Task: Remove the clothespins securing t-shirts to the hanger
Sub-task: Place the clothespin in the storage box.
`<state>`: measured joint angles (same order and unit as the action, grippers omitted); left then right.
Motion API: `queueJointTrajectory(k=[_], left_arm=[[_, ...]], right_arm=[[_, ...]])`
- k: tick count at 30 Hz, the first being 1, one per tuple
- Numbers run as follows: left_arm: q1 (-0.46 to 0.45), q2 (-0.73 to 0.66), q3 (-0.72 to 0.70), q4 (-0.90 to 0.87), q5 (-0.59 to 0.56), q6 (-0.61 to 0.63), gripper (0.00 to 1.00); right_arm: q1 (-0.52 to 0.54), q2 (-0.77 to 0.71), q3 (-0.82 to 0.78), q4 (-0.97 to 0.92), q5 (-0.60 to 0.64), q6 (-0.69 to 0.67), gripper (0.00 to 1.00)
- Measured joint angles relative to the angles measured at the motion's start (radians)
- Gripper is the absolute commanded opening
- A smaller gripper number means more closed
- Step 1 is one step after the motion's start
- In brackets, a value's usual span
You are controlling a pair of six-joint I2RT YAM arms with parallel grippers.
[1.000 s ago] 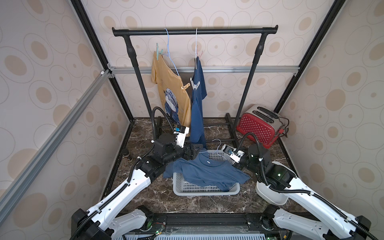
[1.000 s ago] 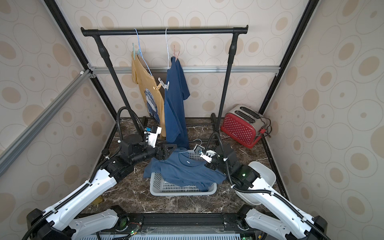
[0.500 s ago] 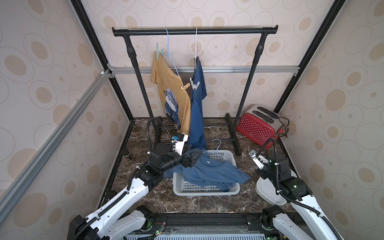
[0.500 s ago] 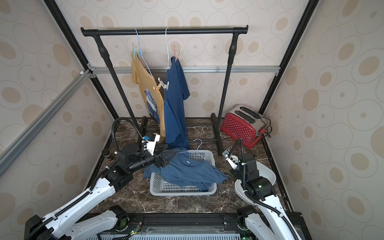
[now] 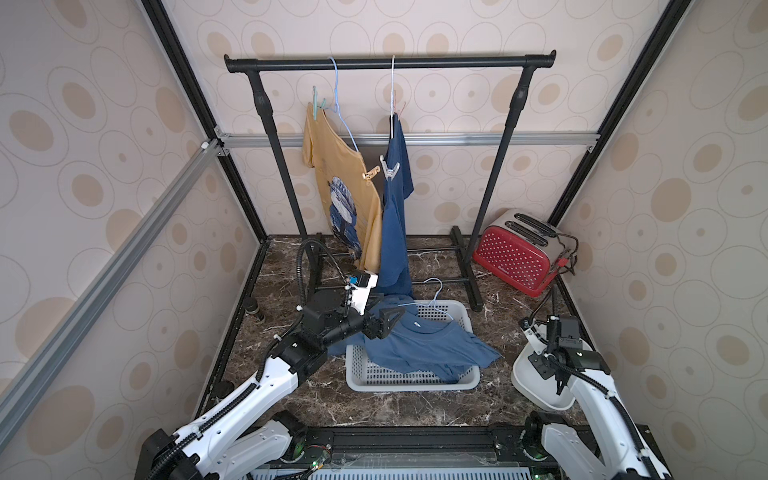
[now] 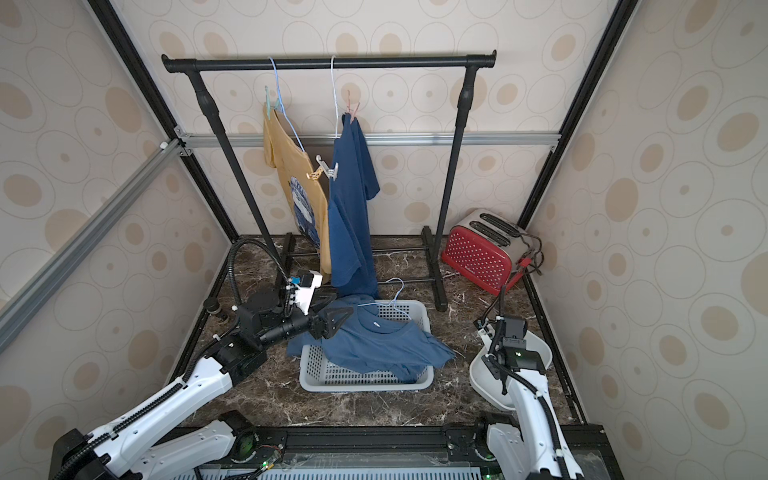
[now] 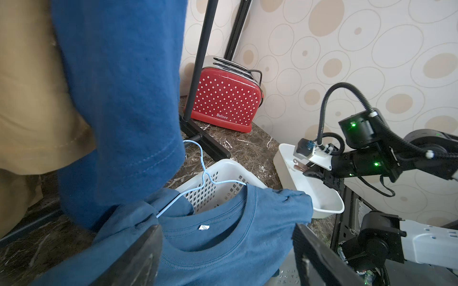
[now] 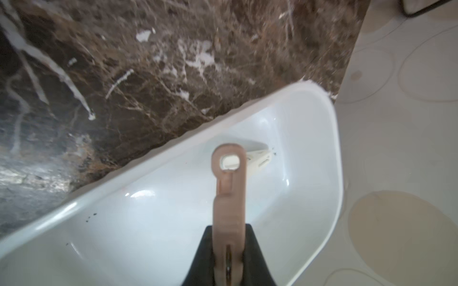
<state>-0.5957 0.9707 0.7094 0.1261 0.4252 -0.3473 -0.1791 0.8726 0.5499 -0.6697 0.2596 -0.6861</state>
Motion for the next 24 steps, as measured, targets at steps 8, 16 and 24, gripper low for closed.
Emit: queueJointTrajectory(k=[8, 16, 24], left_arm=[[0.0, -0.008, 0.0, 0.0, -0.003, 0.0, 0.83], [0.0, 0.003, 0.0, 0.0, -0.004, 0.0, 0.83], [0.0, 0.015, 0.0, -0.034, -0.012, 0.027, 0.85]], right_arm=[[-0.098, 0.151, 0.034, -0.002, -0.04, -0.033, 0.05], [-0.102, 0.226, 0.047, 0.002, -0.051, -0.06, 0.27], [-0.104, 0.203, 0.048, 0.004, -0.053, -0.061, 0.41]])
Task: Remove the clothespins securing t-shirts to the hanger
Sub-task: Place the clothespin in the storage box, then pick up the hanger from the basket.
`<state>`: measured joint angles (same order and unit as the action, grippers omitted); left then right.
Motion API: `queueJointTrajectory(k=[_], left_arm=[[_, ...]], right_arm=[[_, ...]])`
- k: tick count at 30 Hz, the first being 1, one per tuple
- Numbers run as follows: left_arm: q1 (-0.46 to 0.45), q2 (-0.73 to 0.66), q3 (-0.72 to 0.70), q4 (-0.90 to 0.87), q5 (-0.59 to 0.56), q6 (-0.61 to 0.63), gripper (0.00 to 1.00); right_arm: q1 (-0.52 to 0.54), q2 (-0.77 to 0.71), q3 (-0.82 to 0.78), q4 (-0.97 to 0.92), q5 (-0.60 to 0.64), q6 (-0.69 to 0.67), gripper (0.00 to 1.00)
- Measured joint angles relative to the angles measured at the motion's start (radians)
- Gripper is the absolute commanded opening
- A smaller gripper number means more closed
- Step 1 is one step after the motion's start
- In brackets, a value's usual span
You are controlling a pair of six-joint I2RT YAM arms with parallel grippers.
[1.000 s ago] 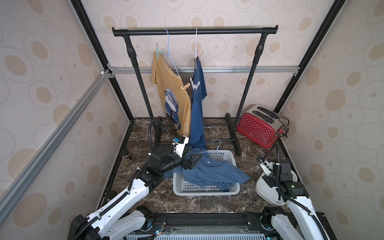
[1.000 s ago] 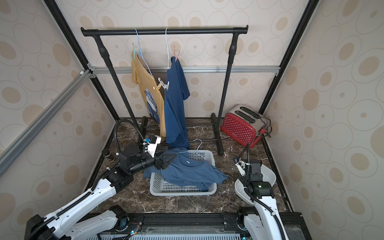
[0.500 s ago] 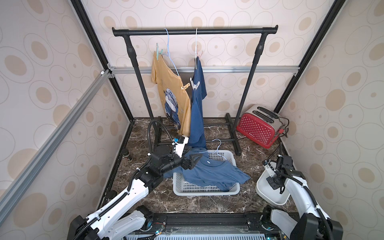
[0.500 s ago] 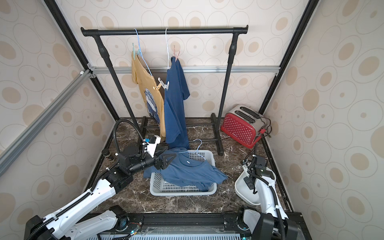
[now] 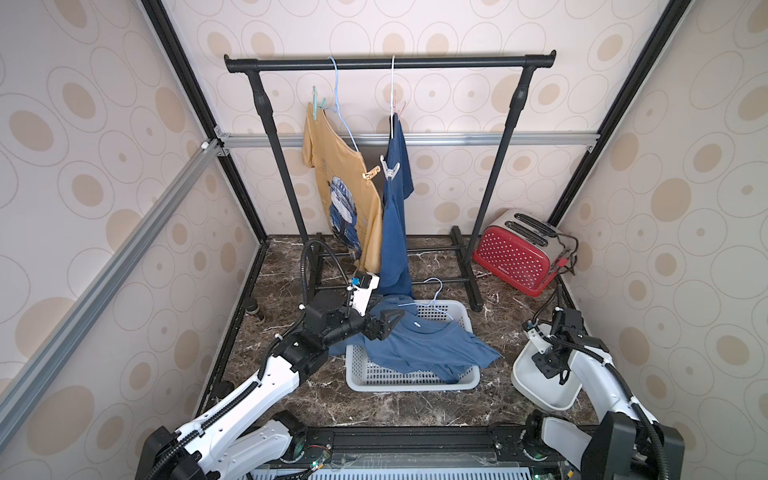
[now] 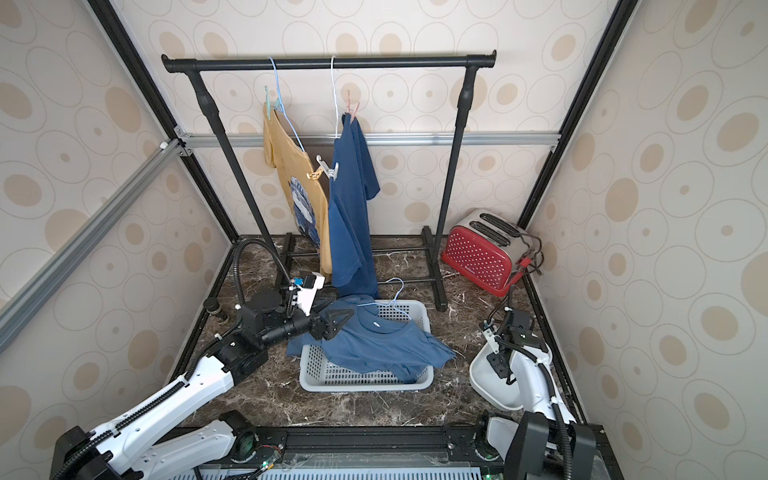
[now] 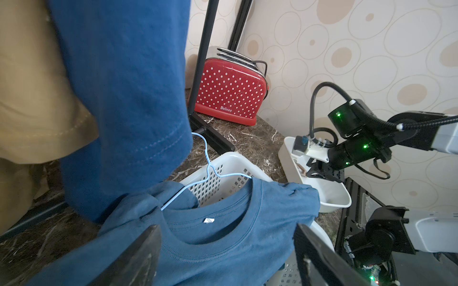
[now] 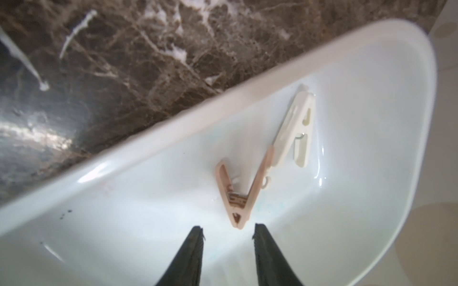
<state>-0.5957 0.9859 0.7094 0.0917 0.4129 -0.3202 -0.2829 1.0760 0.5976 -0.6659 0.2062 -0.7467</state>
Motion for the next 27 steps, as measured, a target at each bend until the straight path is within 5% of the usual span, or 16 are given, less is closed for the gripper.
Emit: queueJointTrajectory(k=[10, 17, 27], left_arm=[[0.0, 0.04, 0.022, -0.026, -0.004, 0.019, 0.85], [0.0, 0.045, 0.052, -0.057, -0.036, 0.058, 0.88], [0.0, 0.045, 0.082, -0.138, -0.098, 0.093, 0.88]], right_arm=[[0.01, -0.099, 0.047, 0.026, 0.015, 0.036, 0.44], [0.104, -0.101, 0.235, 0.029, 0.042, 0.095, 0.45], [0.167, -0.084, 0.625, -0.083, -0.019, 0.48, 0.48]])
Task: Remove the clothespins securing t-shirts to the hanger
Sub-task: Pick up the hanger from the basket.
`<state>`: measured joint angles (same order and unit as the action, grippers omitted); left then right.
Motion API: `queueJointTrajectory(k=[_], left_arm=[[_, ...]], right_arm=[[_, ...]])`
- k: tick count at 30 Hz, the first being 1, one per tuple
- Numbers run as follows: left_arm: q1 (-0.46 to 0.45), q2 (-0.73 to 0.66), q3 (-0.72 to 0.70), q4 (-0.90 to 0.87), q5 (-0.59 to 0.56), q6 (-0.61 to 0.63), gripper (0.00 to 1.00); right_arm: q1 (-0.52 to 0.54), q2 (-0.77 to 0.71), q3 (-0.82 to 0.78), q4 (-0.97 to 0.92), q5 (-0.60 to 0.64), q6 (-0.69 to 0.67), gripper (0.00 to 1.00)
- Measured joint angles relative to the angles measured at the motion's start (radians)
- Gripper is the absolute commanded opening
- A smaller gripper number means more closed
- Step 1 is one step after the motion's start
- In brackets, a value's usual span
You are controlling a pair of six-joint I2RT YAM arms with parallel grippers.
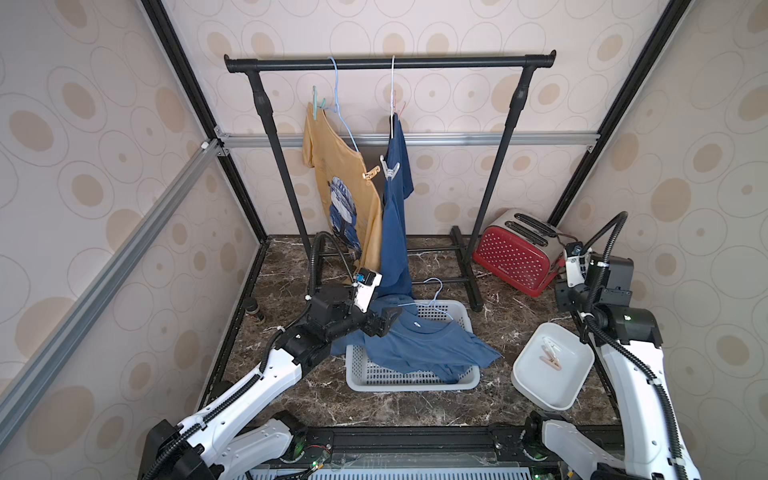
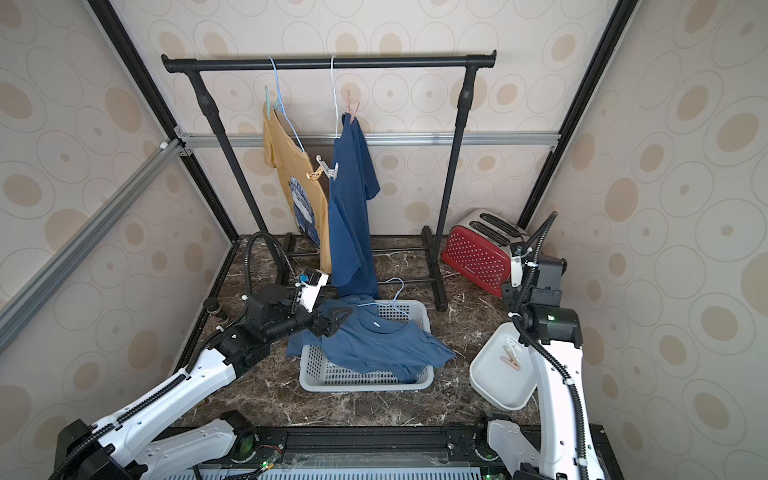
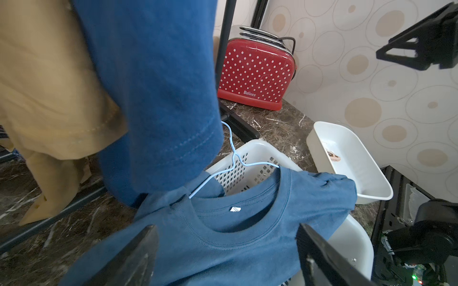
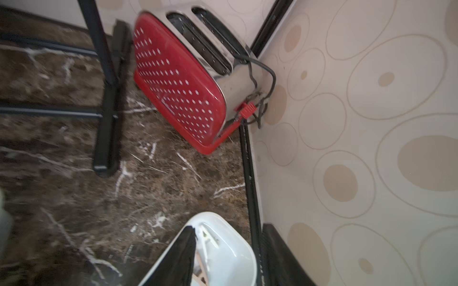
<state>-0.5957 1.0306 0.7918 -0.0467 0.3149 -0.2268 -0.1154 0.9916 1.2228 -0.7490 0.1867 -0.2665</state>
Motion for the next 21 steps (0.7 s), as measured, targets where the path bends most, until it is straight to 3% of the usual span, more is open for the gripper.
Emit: queueJointTrajectory(k=[12, 21], left_arm=[[0.0, -0.001, 0.023, -0.123, -0.063, 0.0, 0.89], [0.0, -0.047, 0.034, -0.246, -0.159, 0.007, 0.88]], right_arm=[[0.39, 0.03, -0.038, -0.029, -0.128, 0.422, 0.58], [0.48, 0.246, -0.125, 0.182, -0.401, 0.628, 0.6]])
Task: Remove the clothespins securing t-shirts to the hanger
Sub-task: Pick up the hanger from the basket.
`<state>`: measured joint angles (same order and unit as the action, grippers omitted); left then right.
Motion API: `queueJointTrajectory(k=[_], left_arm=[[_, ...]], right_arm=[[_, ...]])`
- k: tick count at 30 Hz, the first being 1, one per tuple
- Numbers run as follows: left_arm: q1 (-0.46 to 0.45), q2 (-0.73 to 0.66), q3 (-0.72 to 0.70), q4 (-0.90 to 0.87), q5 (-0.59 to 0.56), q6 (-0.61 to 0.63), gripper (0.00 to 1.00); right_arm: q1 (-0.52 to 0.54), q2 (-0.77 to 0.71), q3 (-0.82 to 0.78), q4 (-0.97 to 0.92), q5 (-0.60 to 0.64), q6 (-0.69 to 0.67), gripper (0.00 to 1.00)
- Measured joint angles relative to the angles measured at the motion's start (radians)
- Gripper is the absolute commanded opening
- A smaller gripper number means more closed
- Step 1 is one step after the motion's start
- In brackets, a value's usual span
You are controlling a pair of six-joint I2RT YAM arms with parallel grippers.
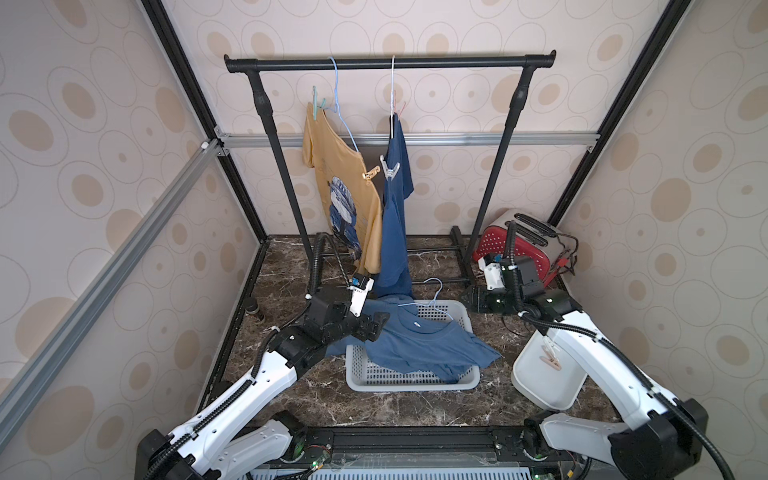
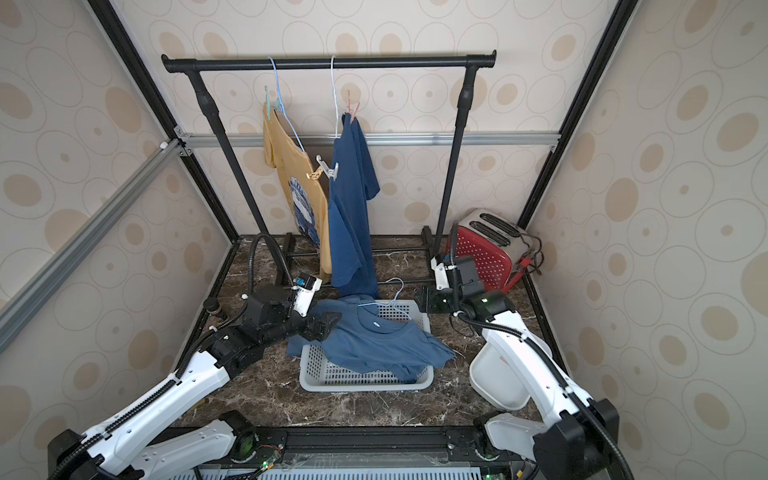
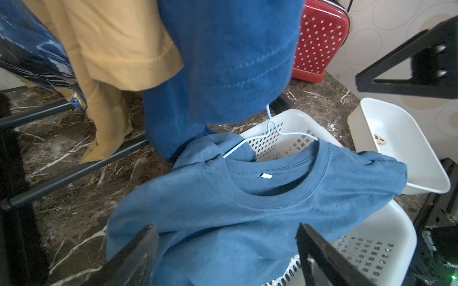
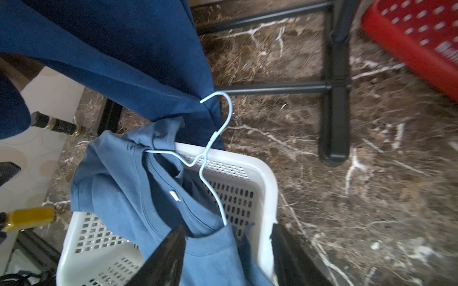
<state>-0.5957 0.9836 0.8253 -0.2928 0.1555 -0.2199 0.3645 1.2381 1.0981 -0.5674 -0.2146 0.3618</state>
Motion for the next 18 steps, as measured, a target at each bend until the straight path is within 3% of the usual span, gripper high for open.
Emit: queueJointTrajectory(k=[6, 18], left_arm=[[0.0, -0.05, 0.0, -0.047, -0.045, -0.001, 0.87], [-0.006, -0.062, -0.004, -0.072, -0.095, -0.001, 0.87]], right_arm=[[0.031, 0.154, 0.0, 0.139, -0.132, 0.06, 0.6], [0.034, 0.323, 0.001, 0.27, -0.226, 0.102, 0.59]])
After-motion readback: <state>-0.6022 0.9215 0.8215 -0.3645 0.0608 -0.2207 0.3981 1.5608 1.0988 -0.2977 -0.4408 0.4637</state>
